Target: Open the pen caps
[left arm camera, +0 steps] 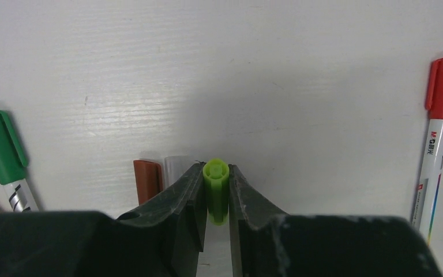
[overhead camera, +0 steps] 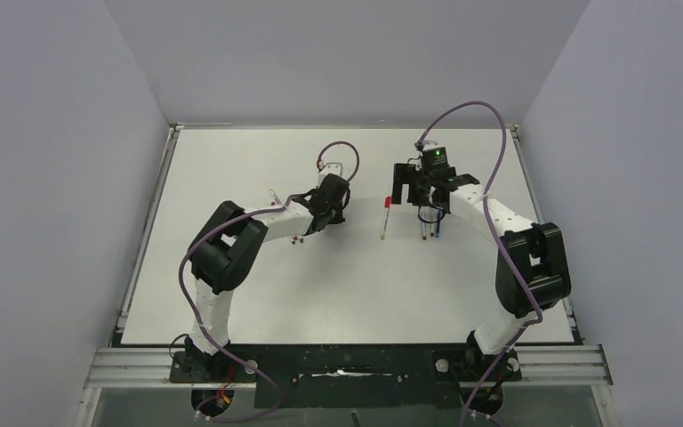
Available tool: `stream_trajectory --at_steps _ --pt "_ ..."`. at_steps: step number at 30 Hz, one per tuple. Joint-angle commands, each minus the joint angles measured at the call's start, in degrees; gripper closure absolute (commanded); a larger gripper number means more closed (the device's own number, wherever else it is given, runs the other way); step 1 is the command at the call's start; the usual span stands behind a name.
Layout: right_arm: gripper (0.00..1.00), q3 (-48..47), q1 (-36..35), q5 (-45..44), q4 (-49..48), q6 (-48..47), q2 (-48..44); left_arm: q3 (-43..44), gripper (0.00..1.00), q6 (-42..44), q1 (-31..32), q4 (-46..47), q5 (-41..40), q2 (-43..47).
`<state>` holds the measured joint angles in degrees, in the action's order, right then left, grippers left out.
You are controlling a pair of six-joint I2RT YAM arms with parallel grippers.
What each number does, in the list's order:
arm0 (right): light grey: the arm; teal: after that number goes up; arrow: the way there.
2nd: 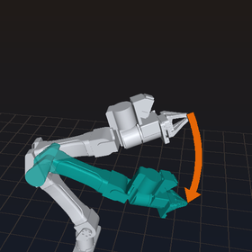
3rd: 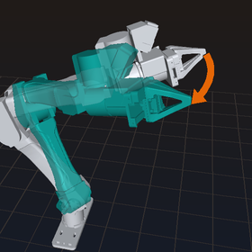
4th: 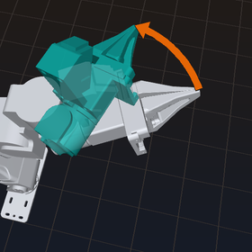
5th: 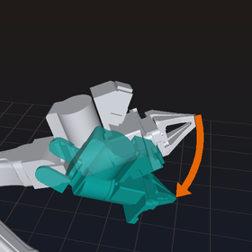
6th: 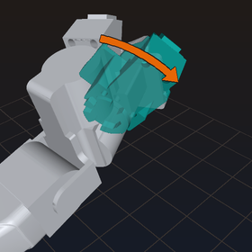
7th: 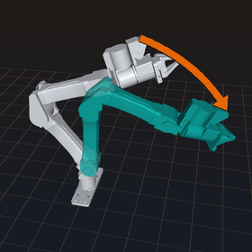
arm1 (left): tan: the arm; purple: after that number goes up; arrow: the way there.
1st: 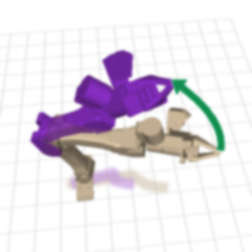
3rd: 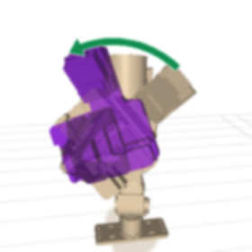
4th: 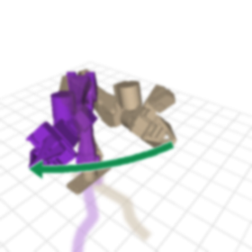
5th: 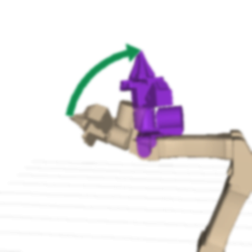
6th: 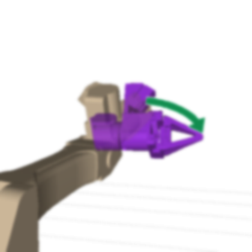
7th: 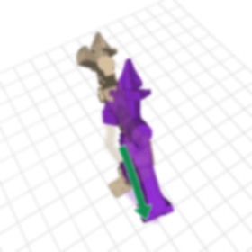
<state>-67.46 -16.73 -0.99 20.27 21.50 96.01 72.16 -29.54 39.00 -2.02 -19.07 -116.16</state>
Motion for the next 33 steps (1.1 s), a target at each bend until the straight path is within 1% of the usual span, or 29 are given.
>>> stream_trajectory --at_steps 1,8,15,22,29,33 --pt "0.02 0.0 -0.2 0.8 -2.2 0.3 -2.4 3.2 0.81 0.3 0.0 -1.1 -1.6 -1.9" --pt "0.02 0.0 -0.2 0.9 -2.3 0.2 -1.9 2.6 0.72 0.2 -0.1 -1.2 -2.5 -1.4" --pt "0.02 -0.1 -0.3 0.8 -2.2 0.0 -1.4 0.5 0.70 0.4 -0.1 -0.9 -3.2 2.3" --pt "0.02 -0.2 -0.4 0.2 -1.9 -0.1 -0.9 -4.6 0.65 0.6 0.0 1.1 -2.7 11.4" --pt "0.02 -0.9 -0.9 -0.7 -1.5 -0.3 0.2 -11.0 0.60 1.5 0.4 4.5 0.8 21.6" --pt "0.02 -1.3 -1.3 -1.3 -1.1 -0.5 1.4 -15.9 0.58 1.5 0.6 8.8 1.6 26.5"
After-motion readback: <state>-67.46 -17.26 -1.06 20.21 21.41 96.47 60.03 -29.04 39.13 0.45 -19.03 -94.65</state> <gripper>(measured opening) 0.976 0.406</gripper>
